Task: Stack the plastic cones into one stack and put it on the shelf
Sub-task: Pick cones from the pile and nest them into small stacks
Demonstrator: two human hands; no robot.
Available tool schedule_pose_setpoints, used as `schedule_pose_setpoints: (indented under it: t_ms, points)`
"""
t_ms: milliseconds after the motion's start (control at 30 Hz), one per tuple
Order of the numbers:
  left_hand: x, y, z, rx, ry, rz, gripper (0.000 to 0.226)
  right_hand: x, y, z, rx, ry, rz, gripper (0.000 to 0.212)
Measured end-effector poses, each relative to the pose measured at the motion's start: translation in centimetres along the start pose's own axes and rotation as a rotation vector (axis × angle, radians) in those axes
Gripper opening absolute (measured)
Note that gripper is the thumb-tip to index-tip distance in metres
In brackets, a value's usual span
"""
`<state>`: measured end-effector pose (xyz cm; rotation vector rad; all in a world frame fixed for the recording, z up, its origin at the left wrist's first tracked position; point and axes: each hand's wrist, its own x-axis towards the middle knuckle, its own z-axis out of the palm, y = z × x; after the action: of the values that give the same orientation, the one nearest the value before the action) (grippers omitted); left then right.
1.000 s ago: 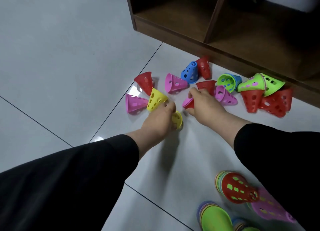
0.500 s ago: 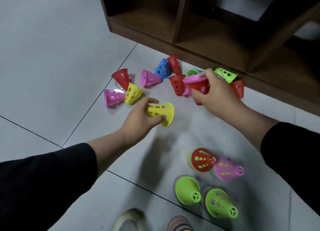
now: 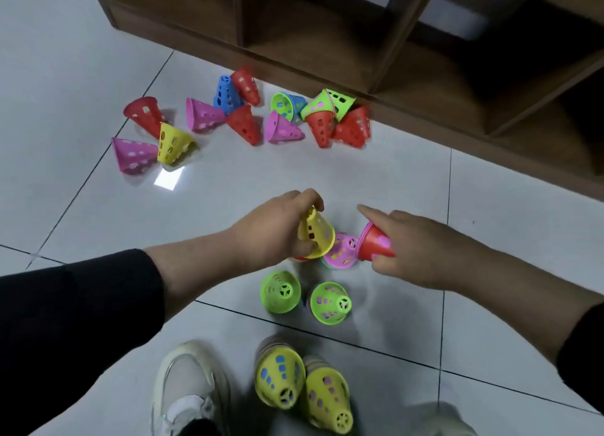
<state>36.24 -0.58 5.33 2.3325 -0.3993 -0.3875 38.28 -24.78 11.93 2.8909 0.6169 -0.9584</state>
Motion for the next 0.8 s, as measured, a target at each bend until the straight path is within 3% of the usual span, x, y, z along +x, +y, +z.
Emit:
schedule_pose_setpoints:
  t_ms: [133, 267, 400, 567, 667, 800]
  points:
    - [0.8, -0.7, 2.6, 0.157, -0.092, -0.025, 0.074, 3.0, -0.9, 3.6, -0.115, -0.021, -0.012, 0.083]
    - [0.3, -2.3, 3.2, 0.038, -0.074, -0.106, 0.097, 5.4, -1.5, 6.3, -0.066, 0.05, -0.065, 0.053]
    - [-1.6, -5.3, 1.8, -0.012, 0.106, -0.179, 0.069, 6.1, -1.3, 6.2, 0.007, 0.188, -0.042, 0.065]
    - [-2.3, -13.4, -2.1, 0.037, 0.42, -0.524, 0.057, 10.2, -2.3, 3.4, 0.242, 0.384, -0.166, 0.049]
    - [-1.6, -18.3, -5.0, 0.206, 0.456, -0.626, 0.063, 14.5, -5.3, 1.8, 0.254, 0.401, -0.254, 0.048]
    - [0.5, -21.6, -7.3, 0.306, 0.433, -0.68, 0.07, 20.9, -9.8, 0.5, 0.174, 0.334, -0.314, 0.063]
